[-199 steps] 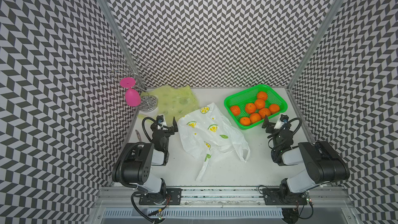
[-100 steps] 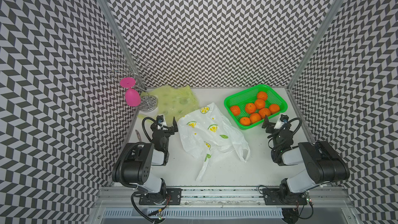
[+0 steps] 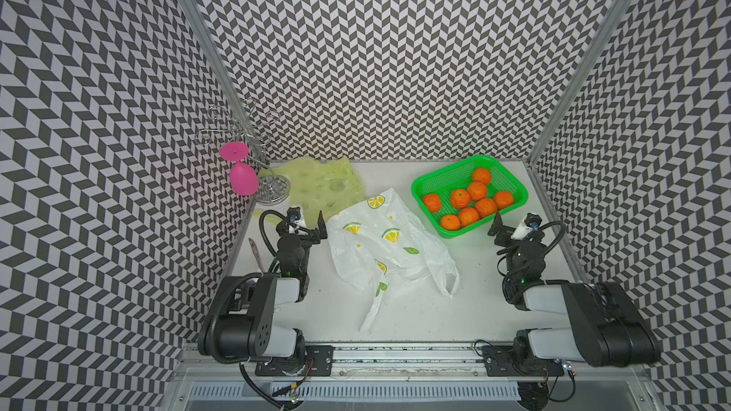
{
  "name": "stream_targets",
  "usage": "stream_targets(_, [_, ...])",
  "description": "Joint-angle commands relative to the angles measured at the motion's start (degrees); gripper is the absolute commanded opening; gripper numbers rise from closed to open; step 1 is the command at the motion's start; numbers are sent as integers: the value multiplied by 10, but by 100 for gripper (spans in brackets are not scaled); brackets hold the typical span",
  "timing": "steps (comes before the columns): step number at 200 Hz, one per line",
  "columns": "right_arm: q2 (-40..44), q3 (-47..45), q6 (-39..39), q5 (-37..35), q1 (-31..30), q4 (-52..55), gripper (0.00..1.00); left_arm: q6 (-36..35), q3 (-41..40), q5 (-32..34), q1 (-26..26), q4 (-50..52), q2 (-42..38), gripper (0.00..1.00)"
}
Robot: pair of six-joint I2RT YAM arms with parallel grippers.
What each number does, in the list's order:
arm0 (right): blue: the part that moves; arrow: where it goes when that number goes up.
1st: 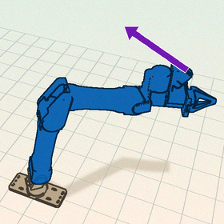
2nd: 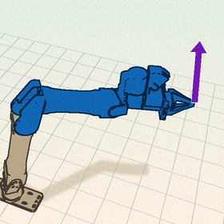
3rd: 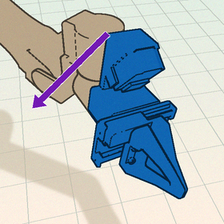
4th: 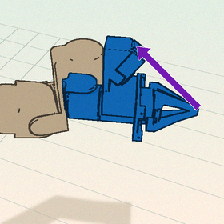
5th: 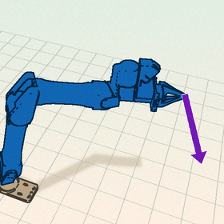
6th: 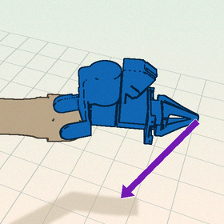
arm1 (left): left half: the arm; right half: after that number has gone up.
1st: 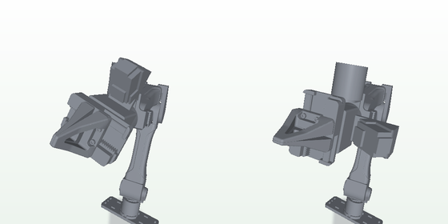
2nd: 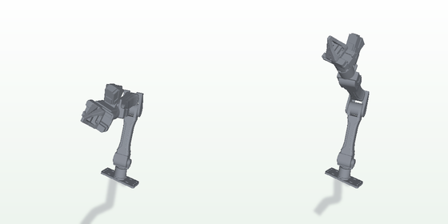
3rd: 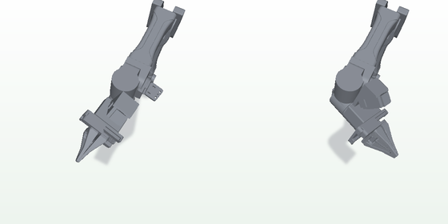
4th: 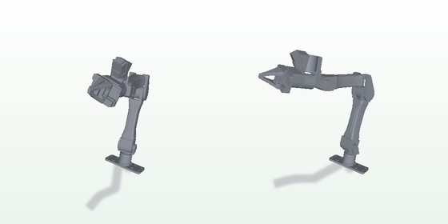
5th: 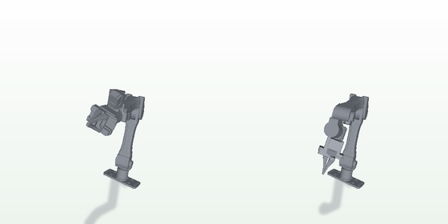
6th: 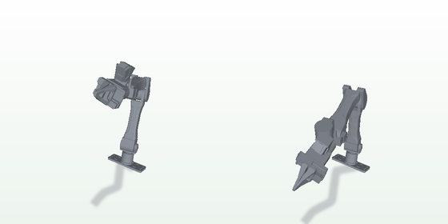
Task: Place the oranges into plastic bags & tie knots
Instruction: Pick up the plastic bag at the center of the board.
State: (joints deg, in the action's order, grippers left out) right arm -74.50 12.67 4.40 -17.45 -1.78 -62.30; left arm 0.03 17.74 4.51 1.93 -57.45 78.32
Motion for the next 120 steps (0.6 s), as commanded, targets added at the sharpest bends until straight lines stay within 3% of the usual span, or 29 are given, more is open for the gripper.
stream_targets(1, [75, 98, 4, -63, 11, 185, 99, -29, 82, -61, -5, 194, -65, 100])
stream_targets(12, [95, 148, -30, -66, 12, 273, 99, -67, 137, -116, -5, 311, -79, 100])
stream_targets(24, [110, 203, -101, -4, 12, 361, 99, -123, 199, -202, -4, 436, -81, 100])
stream_targets(45, [120, 312, -232, 276, 10, 588, 99, -191, 272, -355, 6, 605, -76, 100])
stream_targets(57, [121, 336, -258, 388, -2, 637, 99, -247, 295, -432, 40, 688, -76, 100])
stream_targets(76, [107, 359, -274, 465, -12, 678, 99, -303, 316, -370, 173, 770, -67, 99])
stream_targets(94, [96, 348, -261, 469, -12, 671, 99, -321, 303, -267, 304, 755, -44, 99])
stream_targets(120, [90, 312, -248, 461, -12, 644, 99, -336, 327, -151, 400, 736, 43, 94])
